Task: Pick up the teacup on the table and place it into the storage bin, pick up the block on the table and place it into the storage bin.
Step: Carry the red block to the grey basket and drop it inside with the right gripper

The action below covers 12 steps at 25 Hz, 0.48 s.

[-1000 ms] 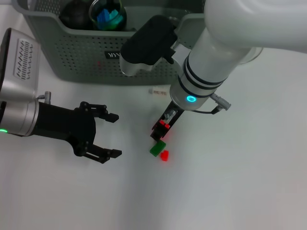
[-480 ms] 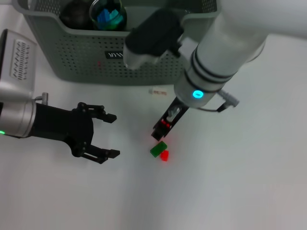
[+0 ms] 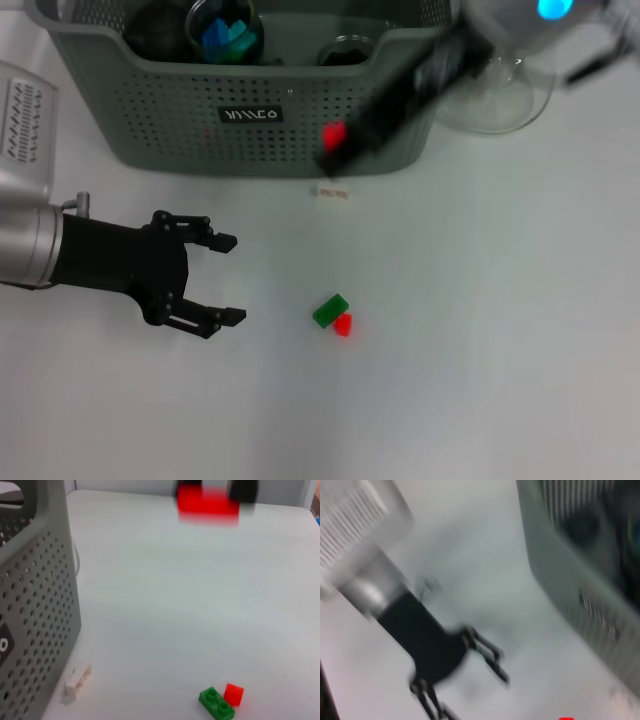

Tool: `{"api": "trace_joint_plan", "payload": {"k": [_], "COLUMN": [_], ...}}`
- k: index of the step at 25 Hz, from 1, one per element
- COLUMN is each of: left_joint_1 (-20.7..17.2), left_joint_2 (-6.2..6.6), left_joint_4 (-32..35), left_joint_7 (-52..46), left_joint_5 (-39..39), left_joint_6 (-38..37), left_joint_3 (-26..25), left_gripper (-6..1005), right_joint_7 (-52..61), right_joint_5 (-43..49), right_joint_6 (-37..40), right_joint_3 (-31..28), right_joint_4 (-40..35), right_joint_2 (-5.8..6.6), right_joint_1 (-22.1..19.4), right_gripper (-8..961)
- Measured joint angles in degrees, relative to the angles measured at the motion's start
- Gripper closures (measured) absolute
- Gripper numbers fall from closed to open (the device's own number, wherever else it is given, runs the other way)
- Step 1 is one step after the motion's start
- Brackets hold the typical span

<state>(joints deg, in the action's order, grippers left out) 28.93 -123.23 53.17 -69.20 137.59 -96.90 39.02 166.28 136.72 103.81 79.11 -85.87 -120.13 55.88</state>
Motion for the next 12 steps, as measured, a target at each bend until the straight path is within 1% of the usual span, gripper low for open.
{"api": "trace_joint_plan", "payload": {"k": [1, 3, 6, 7, 8, 10, 12], "left_joint_1": [0.0, 0.2, 0.3, 0.3, 0.3, 0.3, 0.4], "left_joint_2": [-0.04, -0.18, -0.26, -0.26, -0.28, -0.34, -0.31], "left_joint_4": [0.0, 0.1, 0.2, 0.2, 0.3, 0.4, 0.4], "left_joint_7": [0.0, -0.1, -0.2, -0.2, -0.2, -0.2, -0.3], "left_joint_5": [0.0, -0.1, -0.1, -0.1, -0.1, -0.1, -0.1], "left_joint_6": [0.0, -0.4, -0.9, -0.9, -1.0, -1.1, -1.3], "left_joint_3": [0.0, 0.0, -0.2, -0.3, -0.4, -0.5, -0.5], "left_gripper": [114, 114, 114, 114, 114, 114, 114], "right_joint_7": [-0.1, -1.0, -4.7, -5.8, -6.7, -7.9, -9.3], "right_joint_5": [-1.6, -3.2, -1.9, -0.4, 0.9, 4.6, 8.3], "right_joint_6": [0.8, 0.8, -1.2, -2.6, -3.9, -7.3, -11.2], "right_joint_3": [-3.5, -8.6, -15.9, -17.5, -18.7, -19.8, -19.9], "right_joint_4": [-1.1, -1.2, 1.1, 2.9, 4.5, 9.3, 15.8], "right_joint_2": [0.56, 1.31, 1.53, 1.83, 2.20, 3.36, 4.41], "right_joint_1": [1.3, 3.3, 6.2, 7.1, 7.9, 9.6, 11.0], "right_gripper": [517, 517, 517, 517, 517, 517, 517]}}
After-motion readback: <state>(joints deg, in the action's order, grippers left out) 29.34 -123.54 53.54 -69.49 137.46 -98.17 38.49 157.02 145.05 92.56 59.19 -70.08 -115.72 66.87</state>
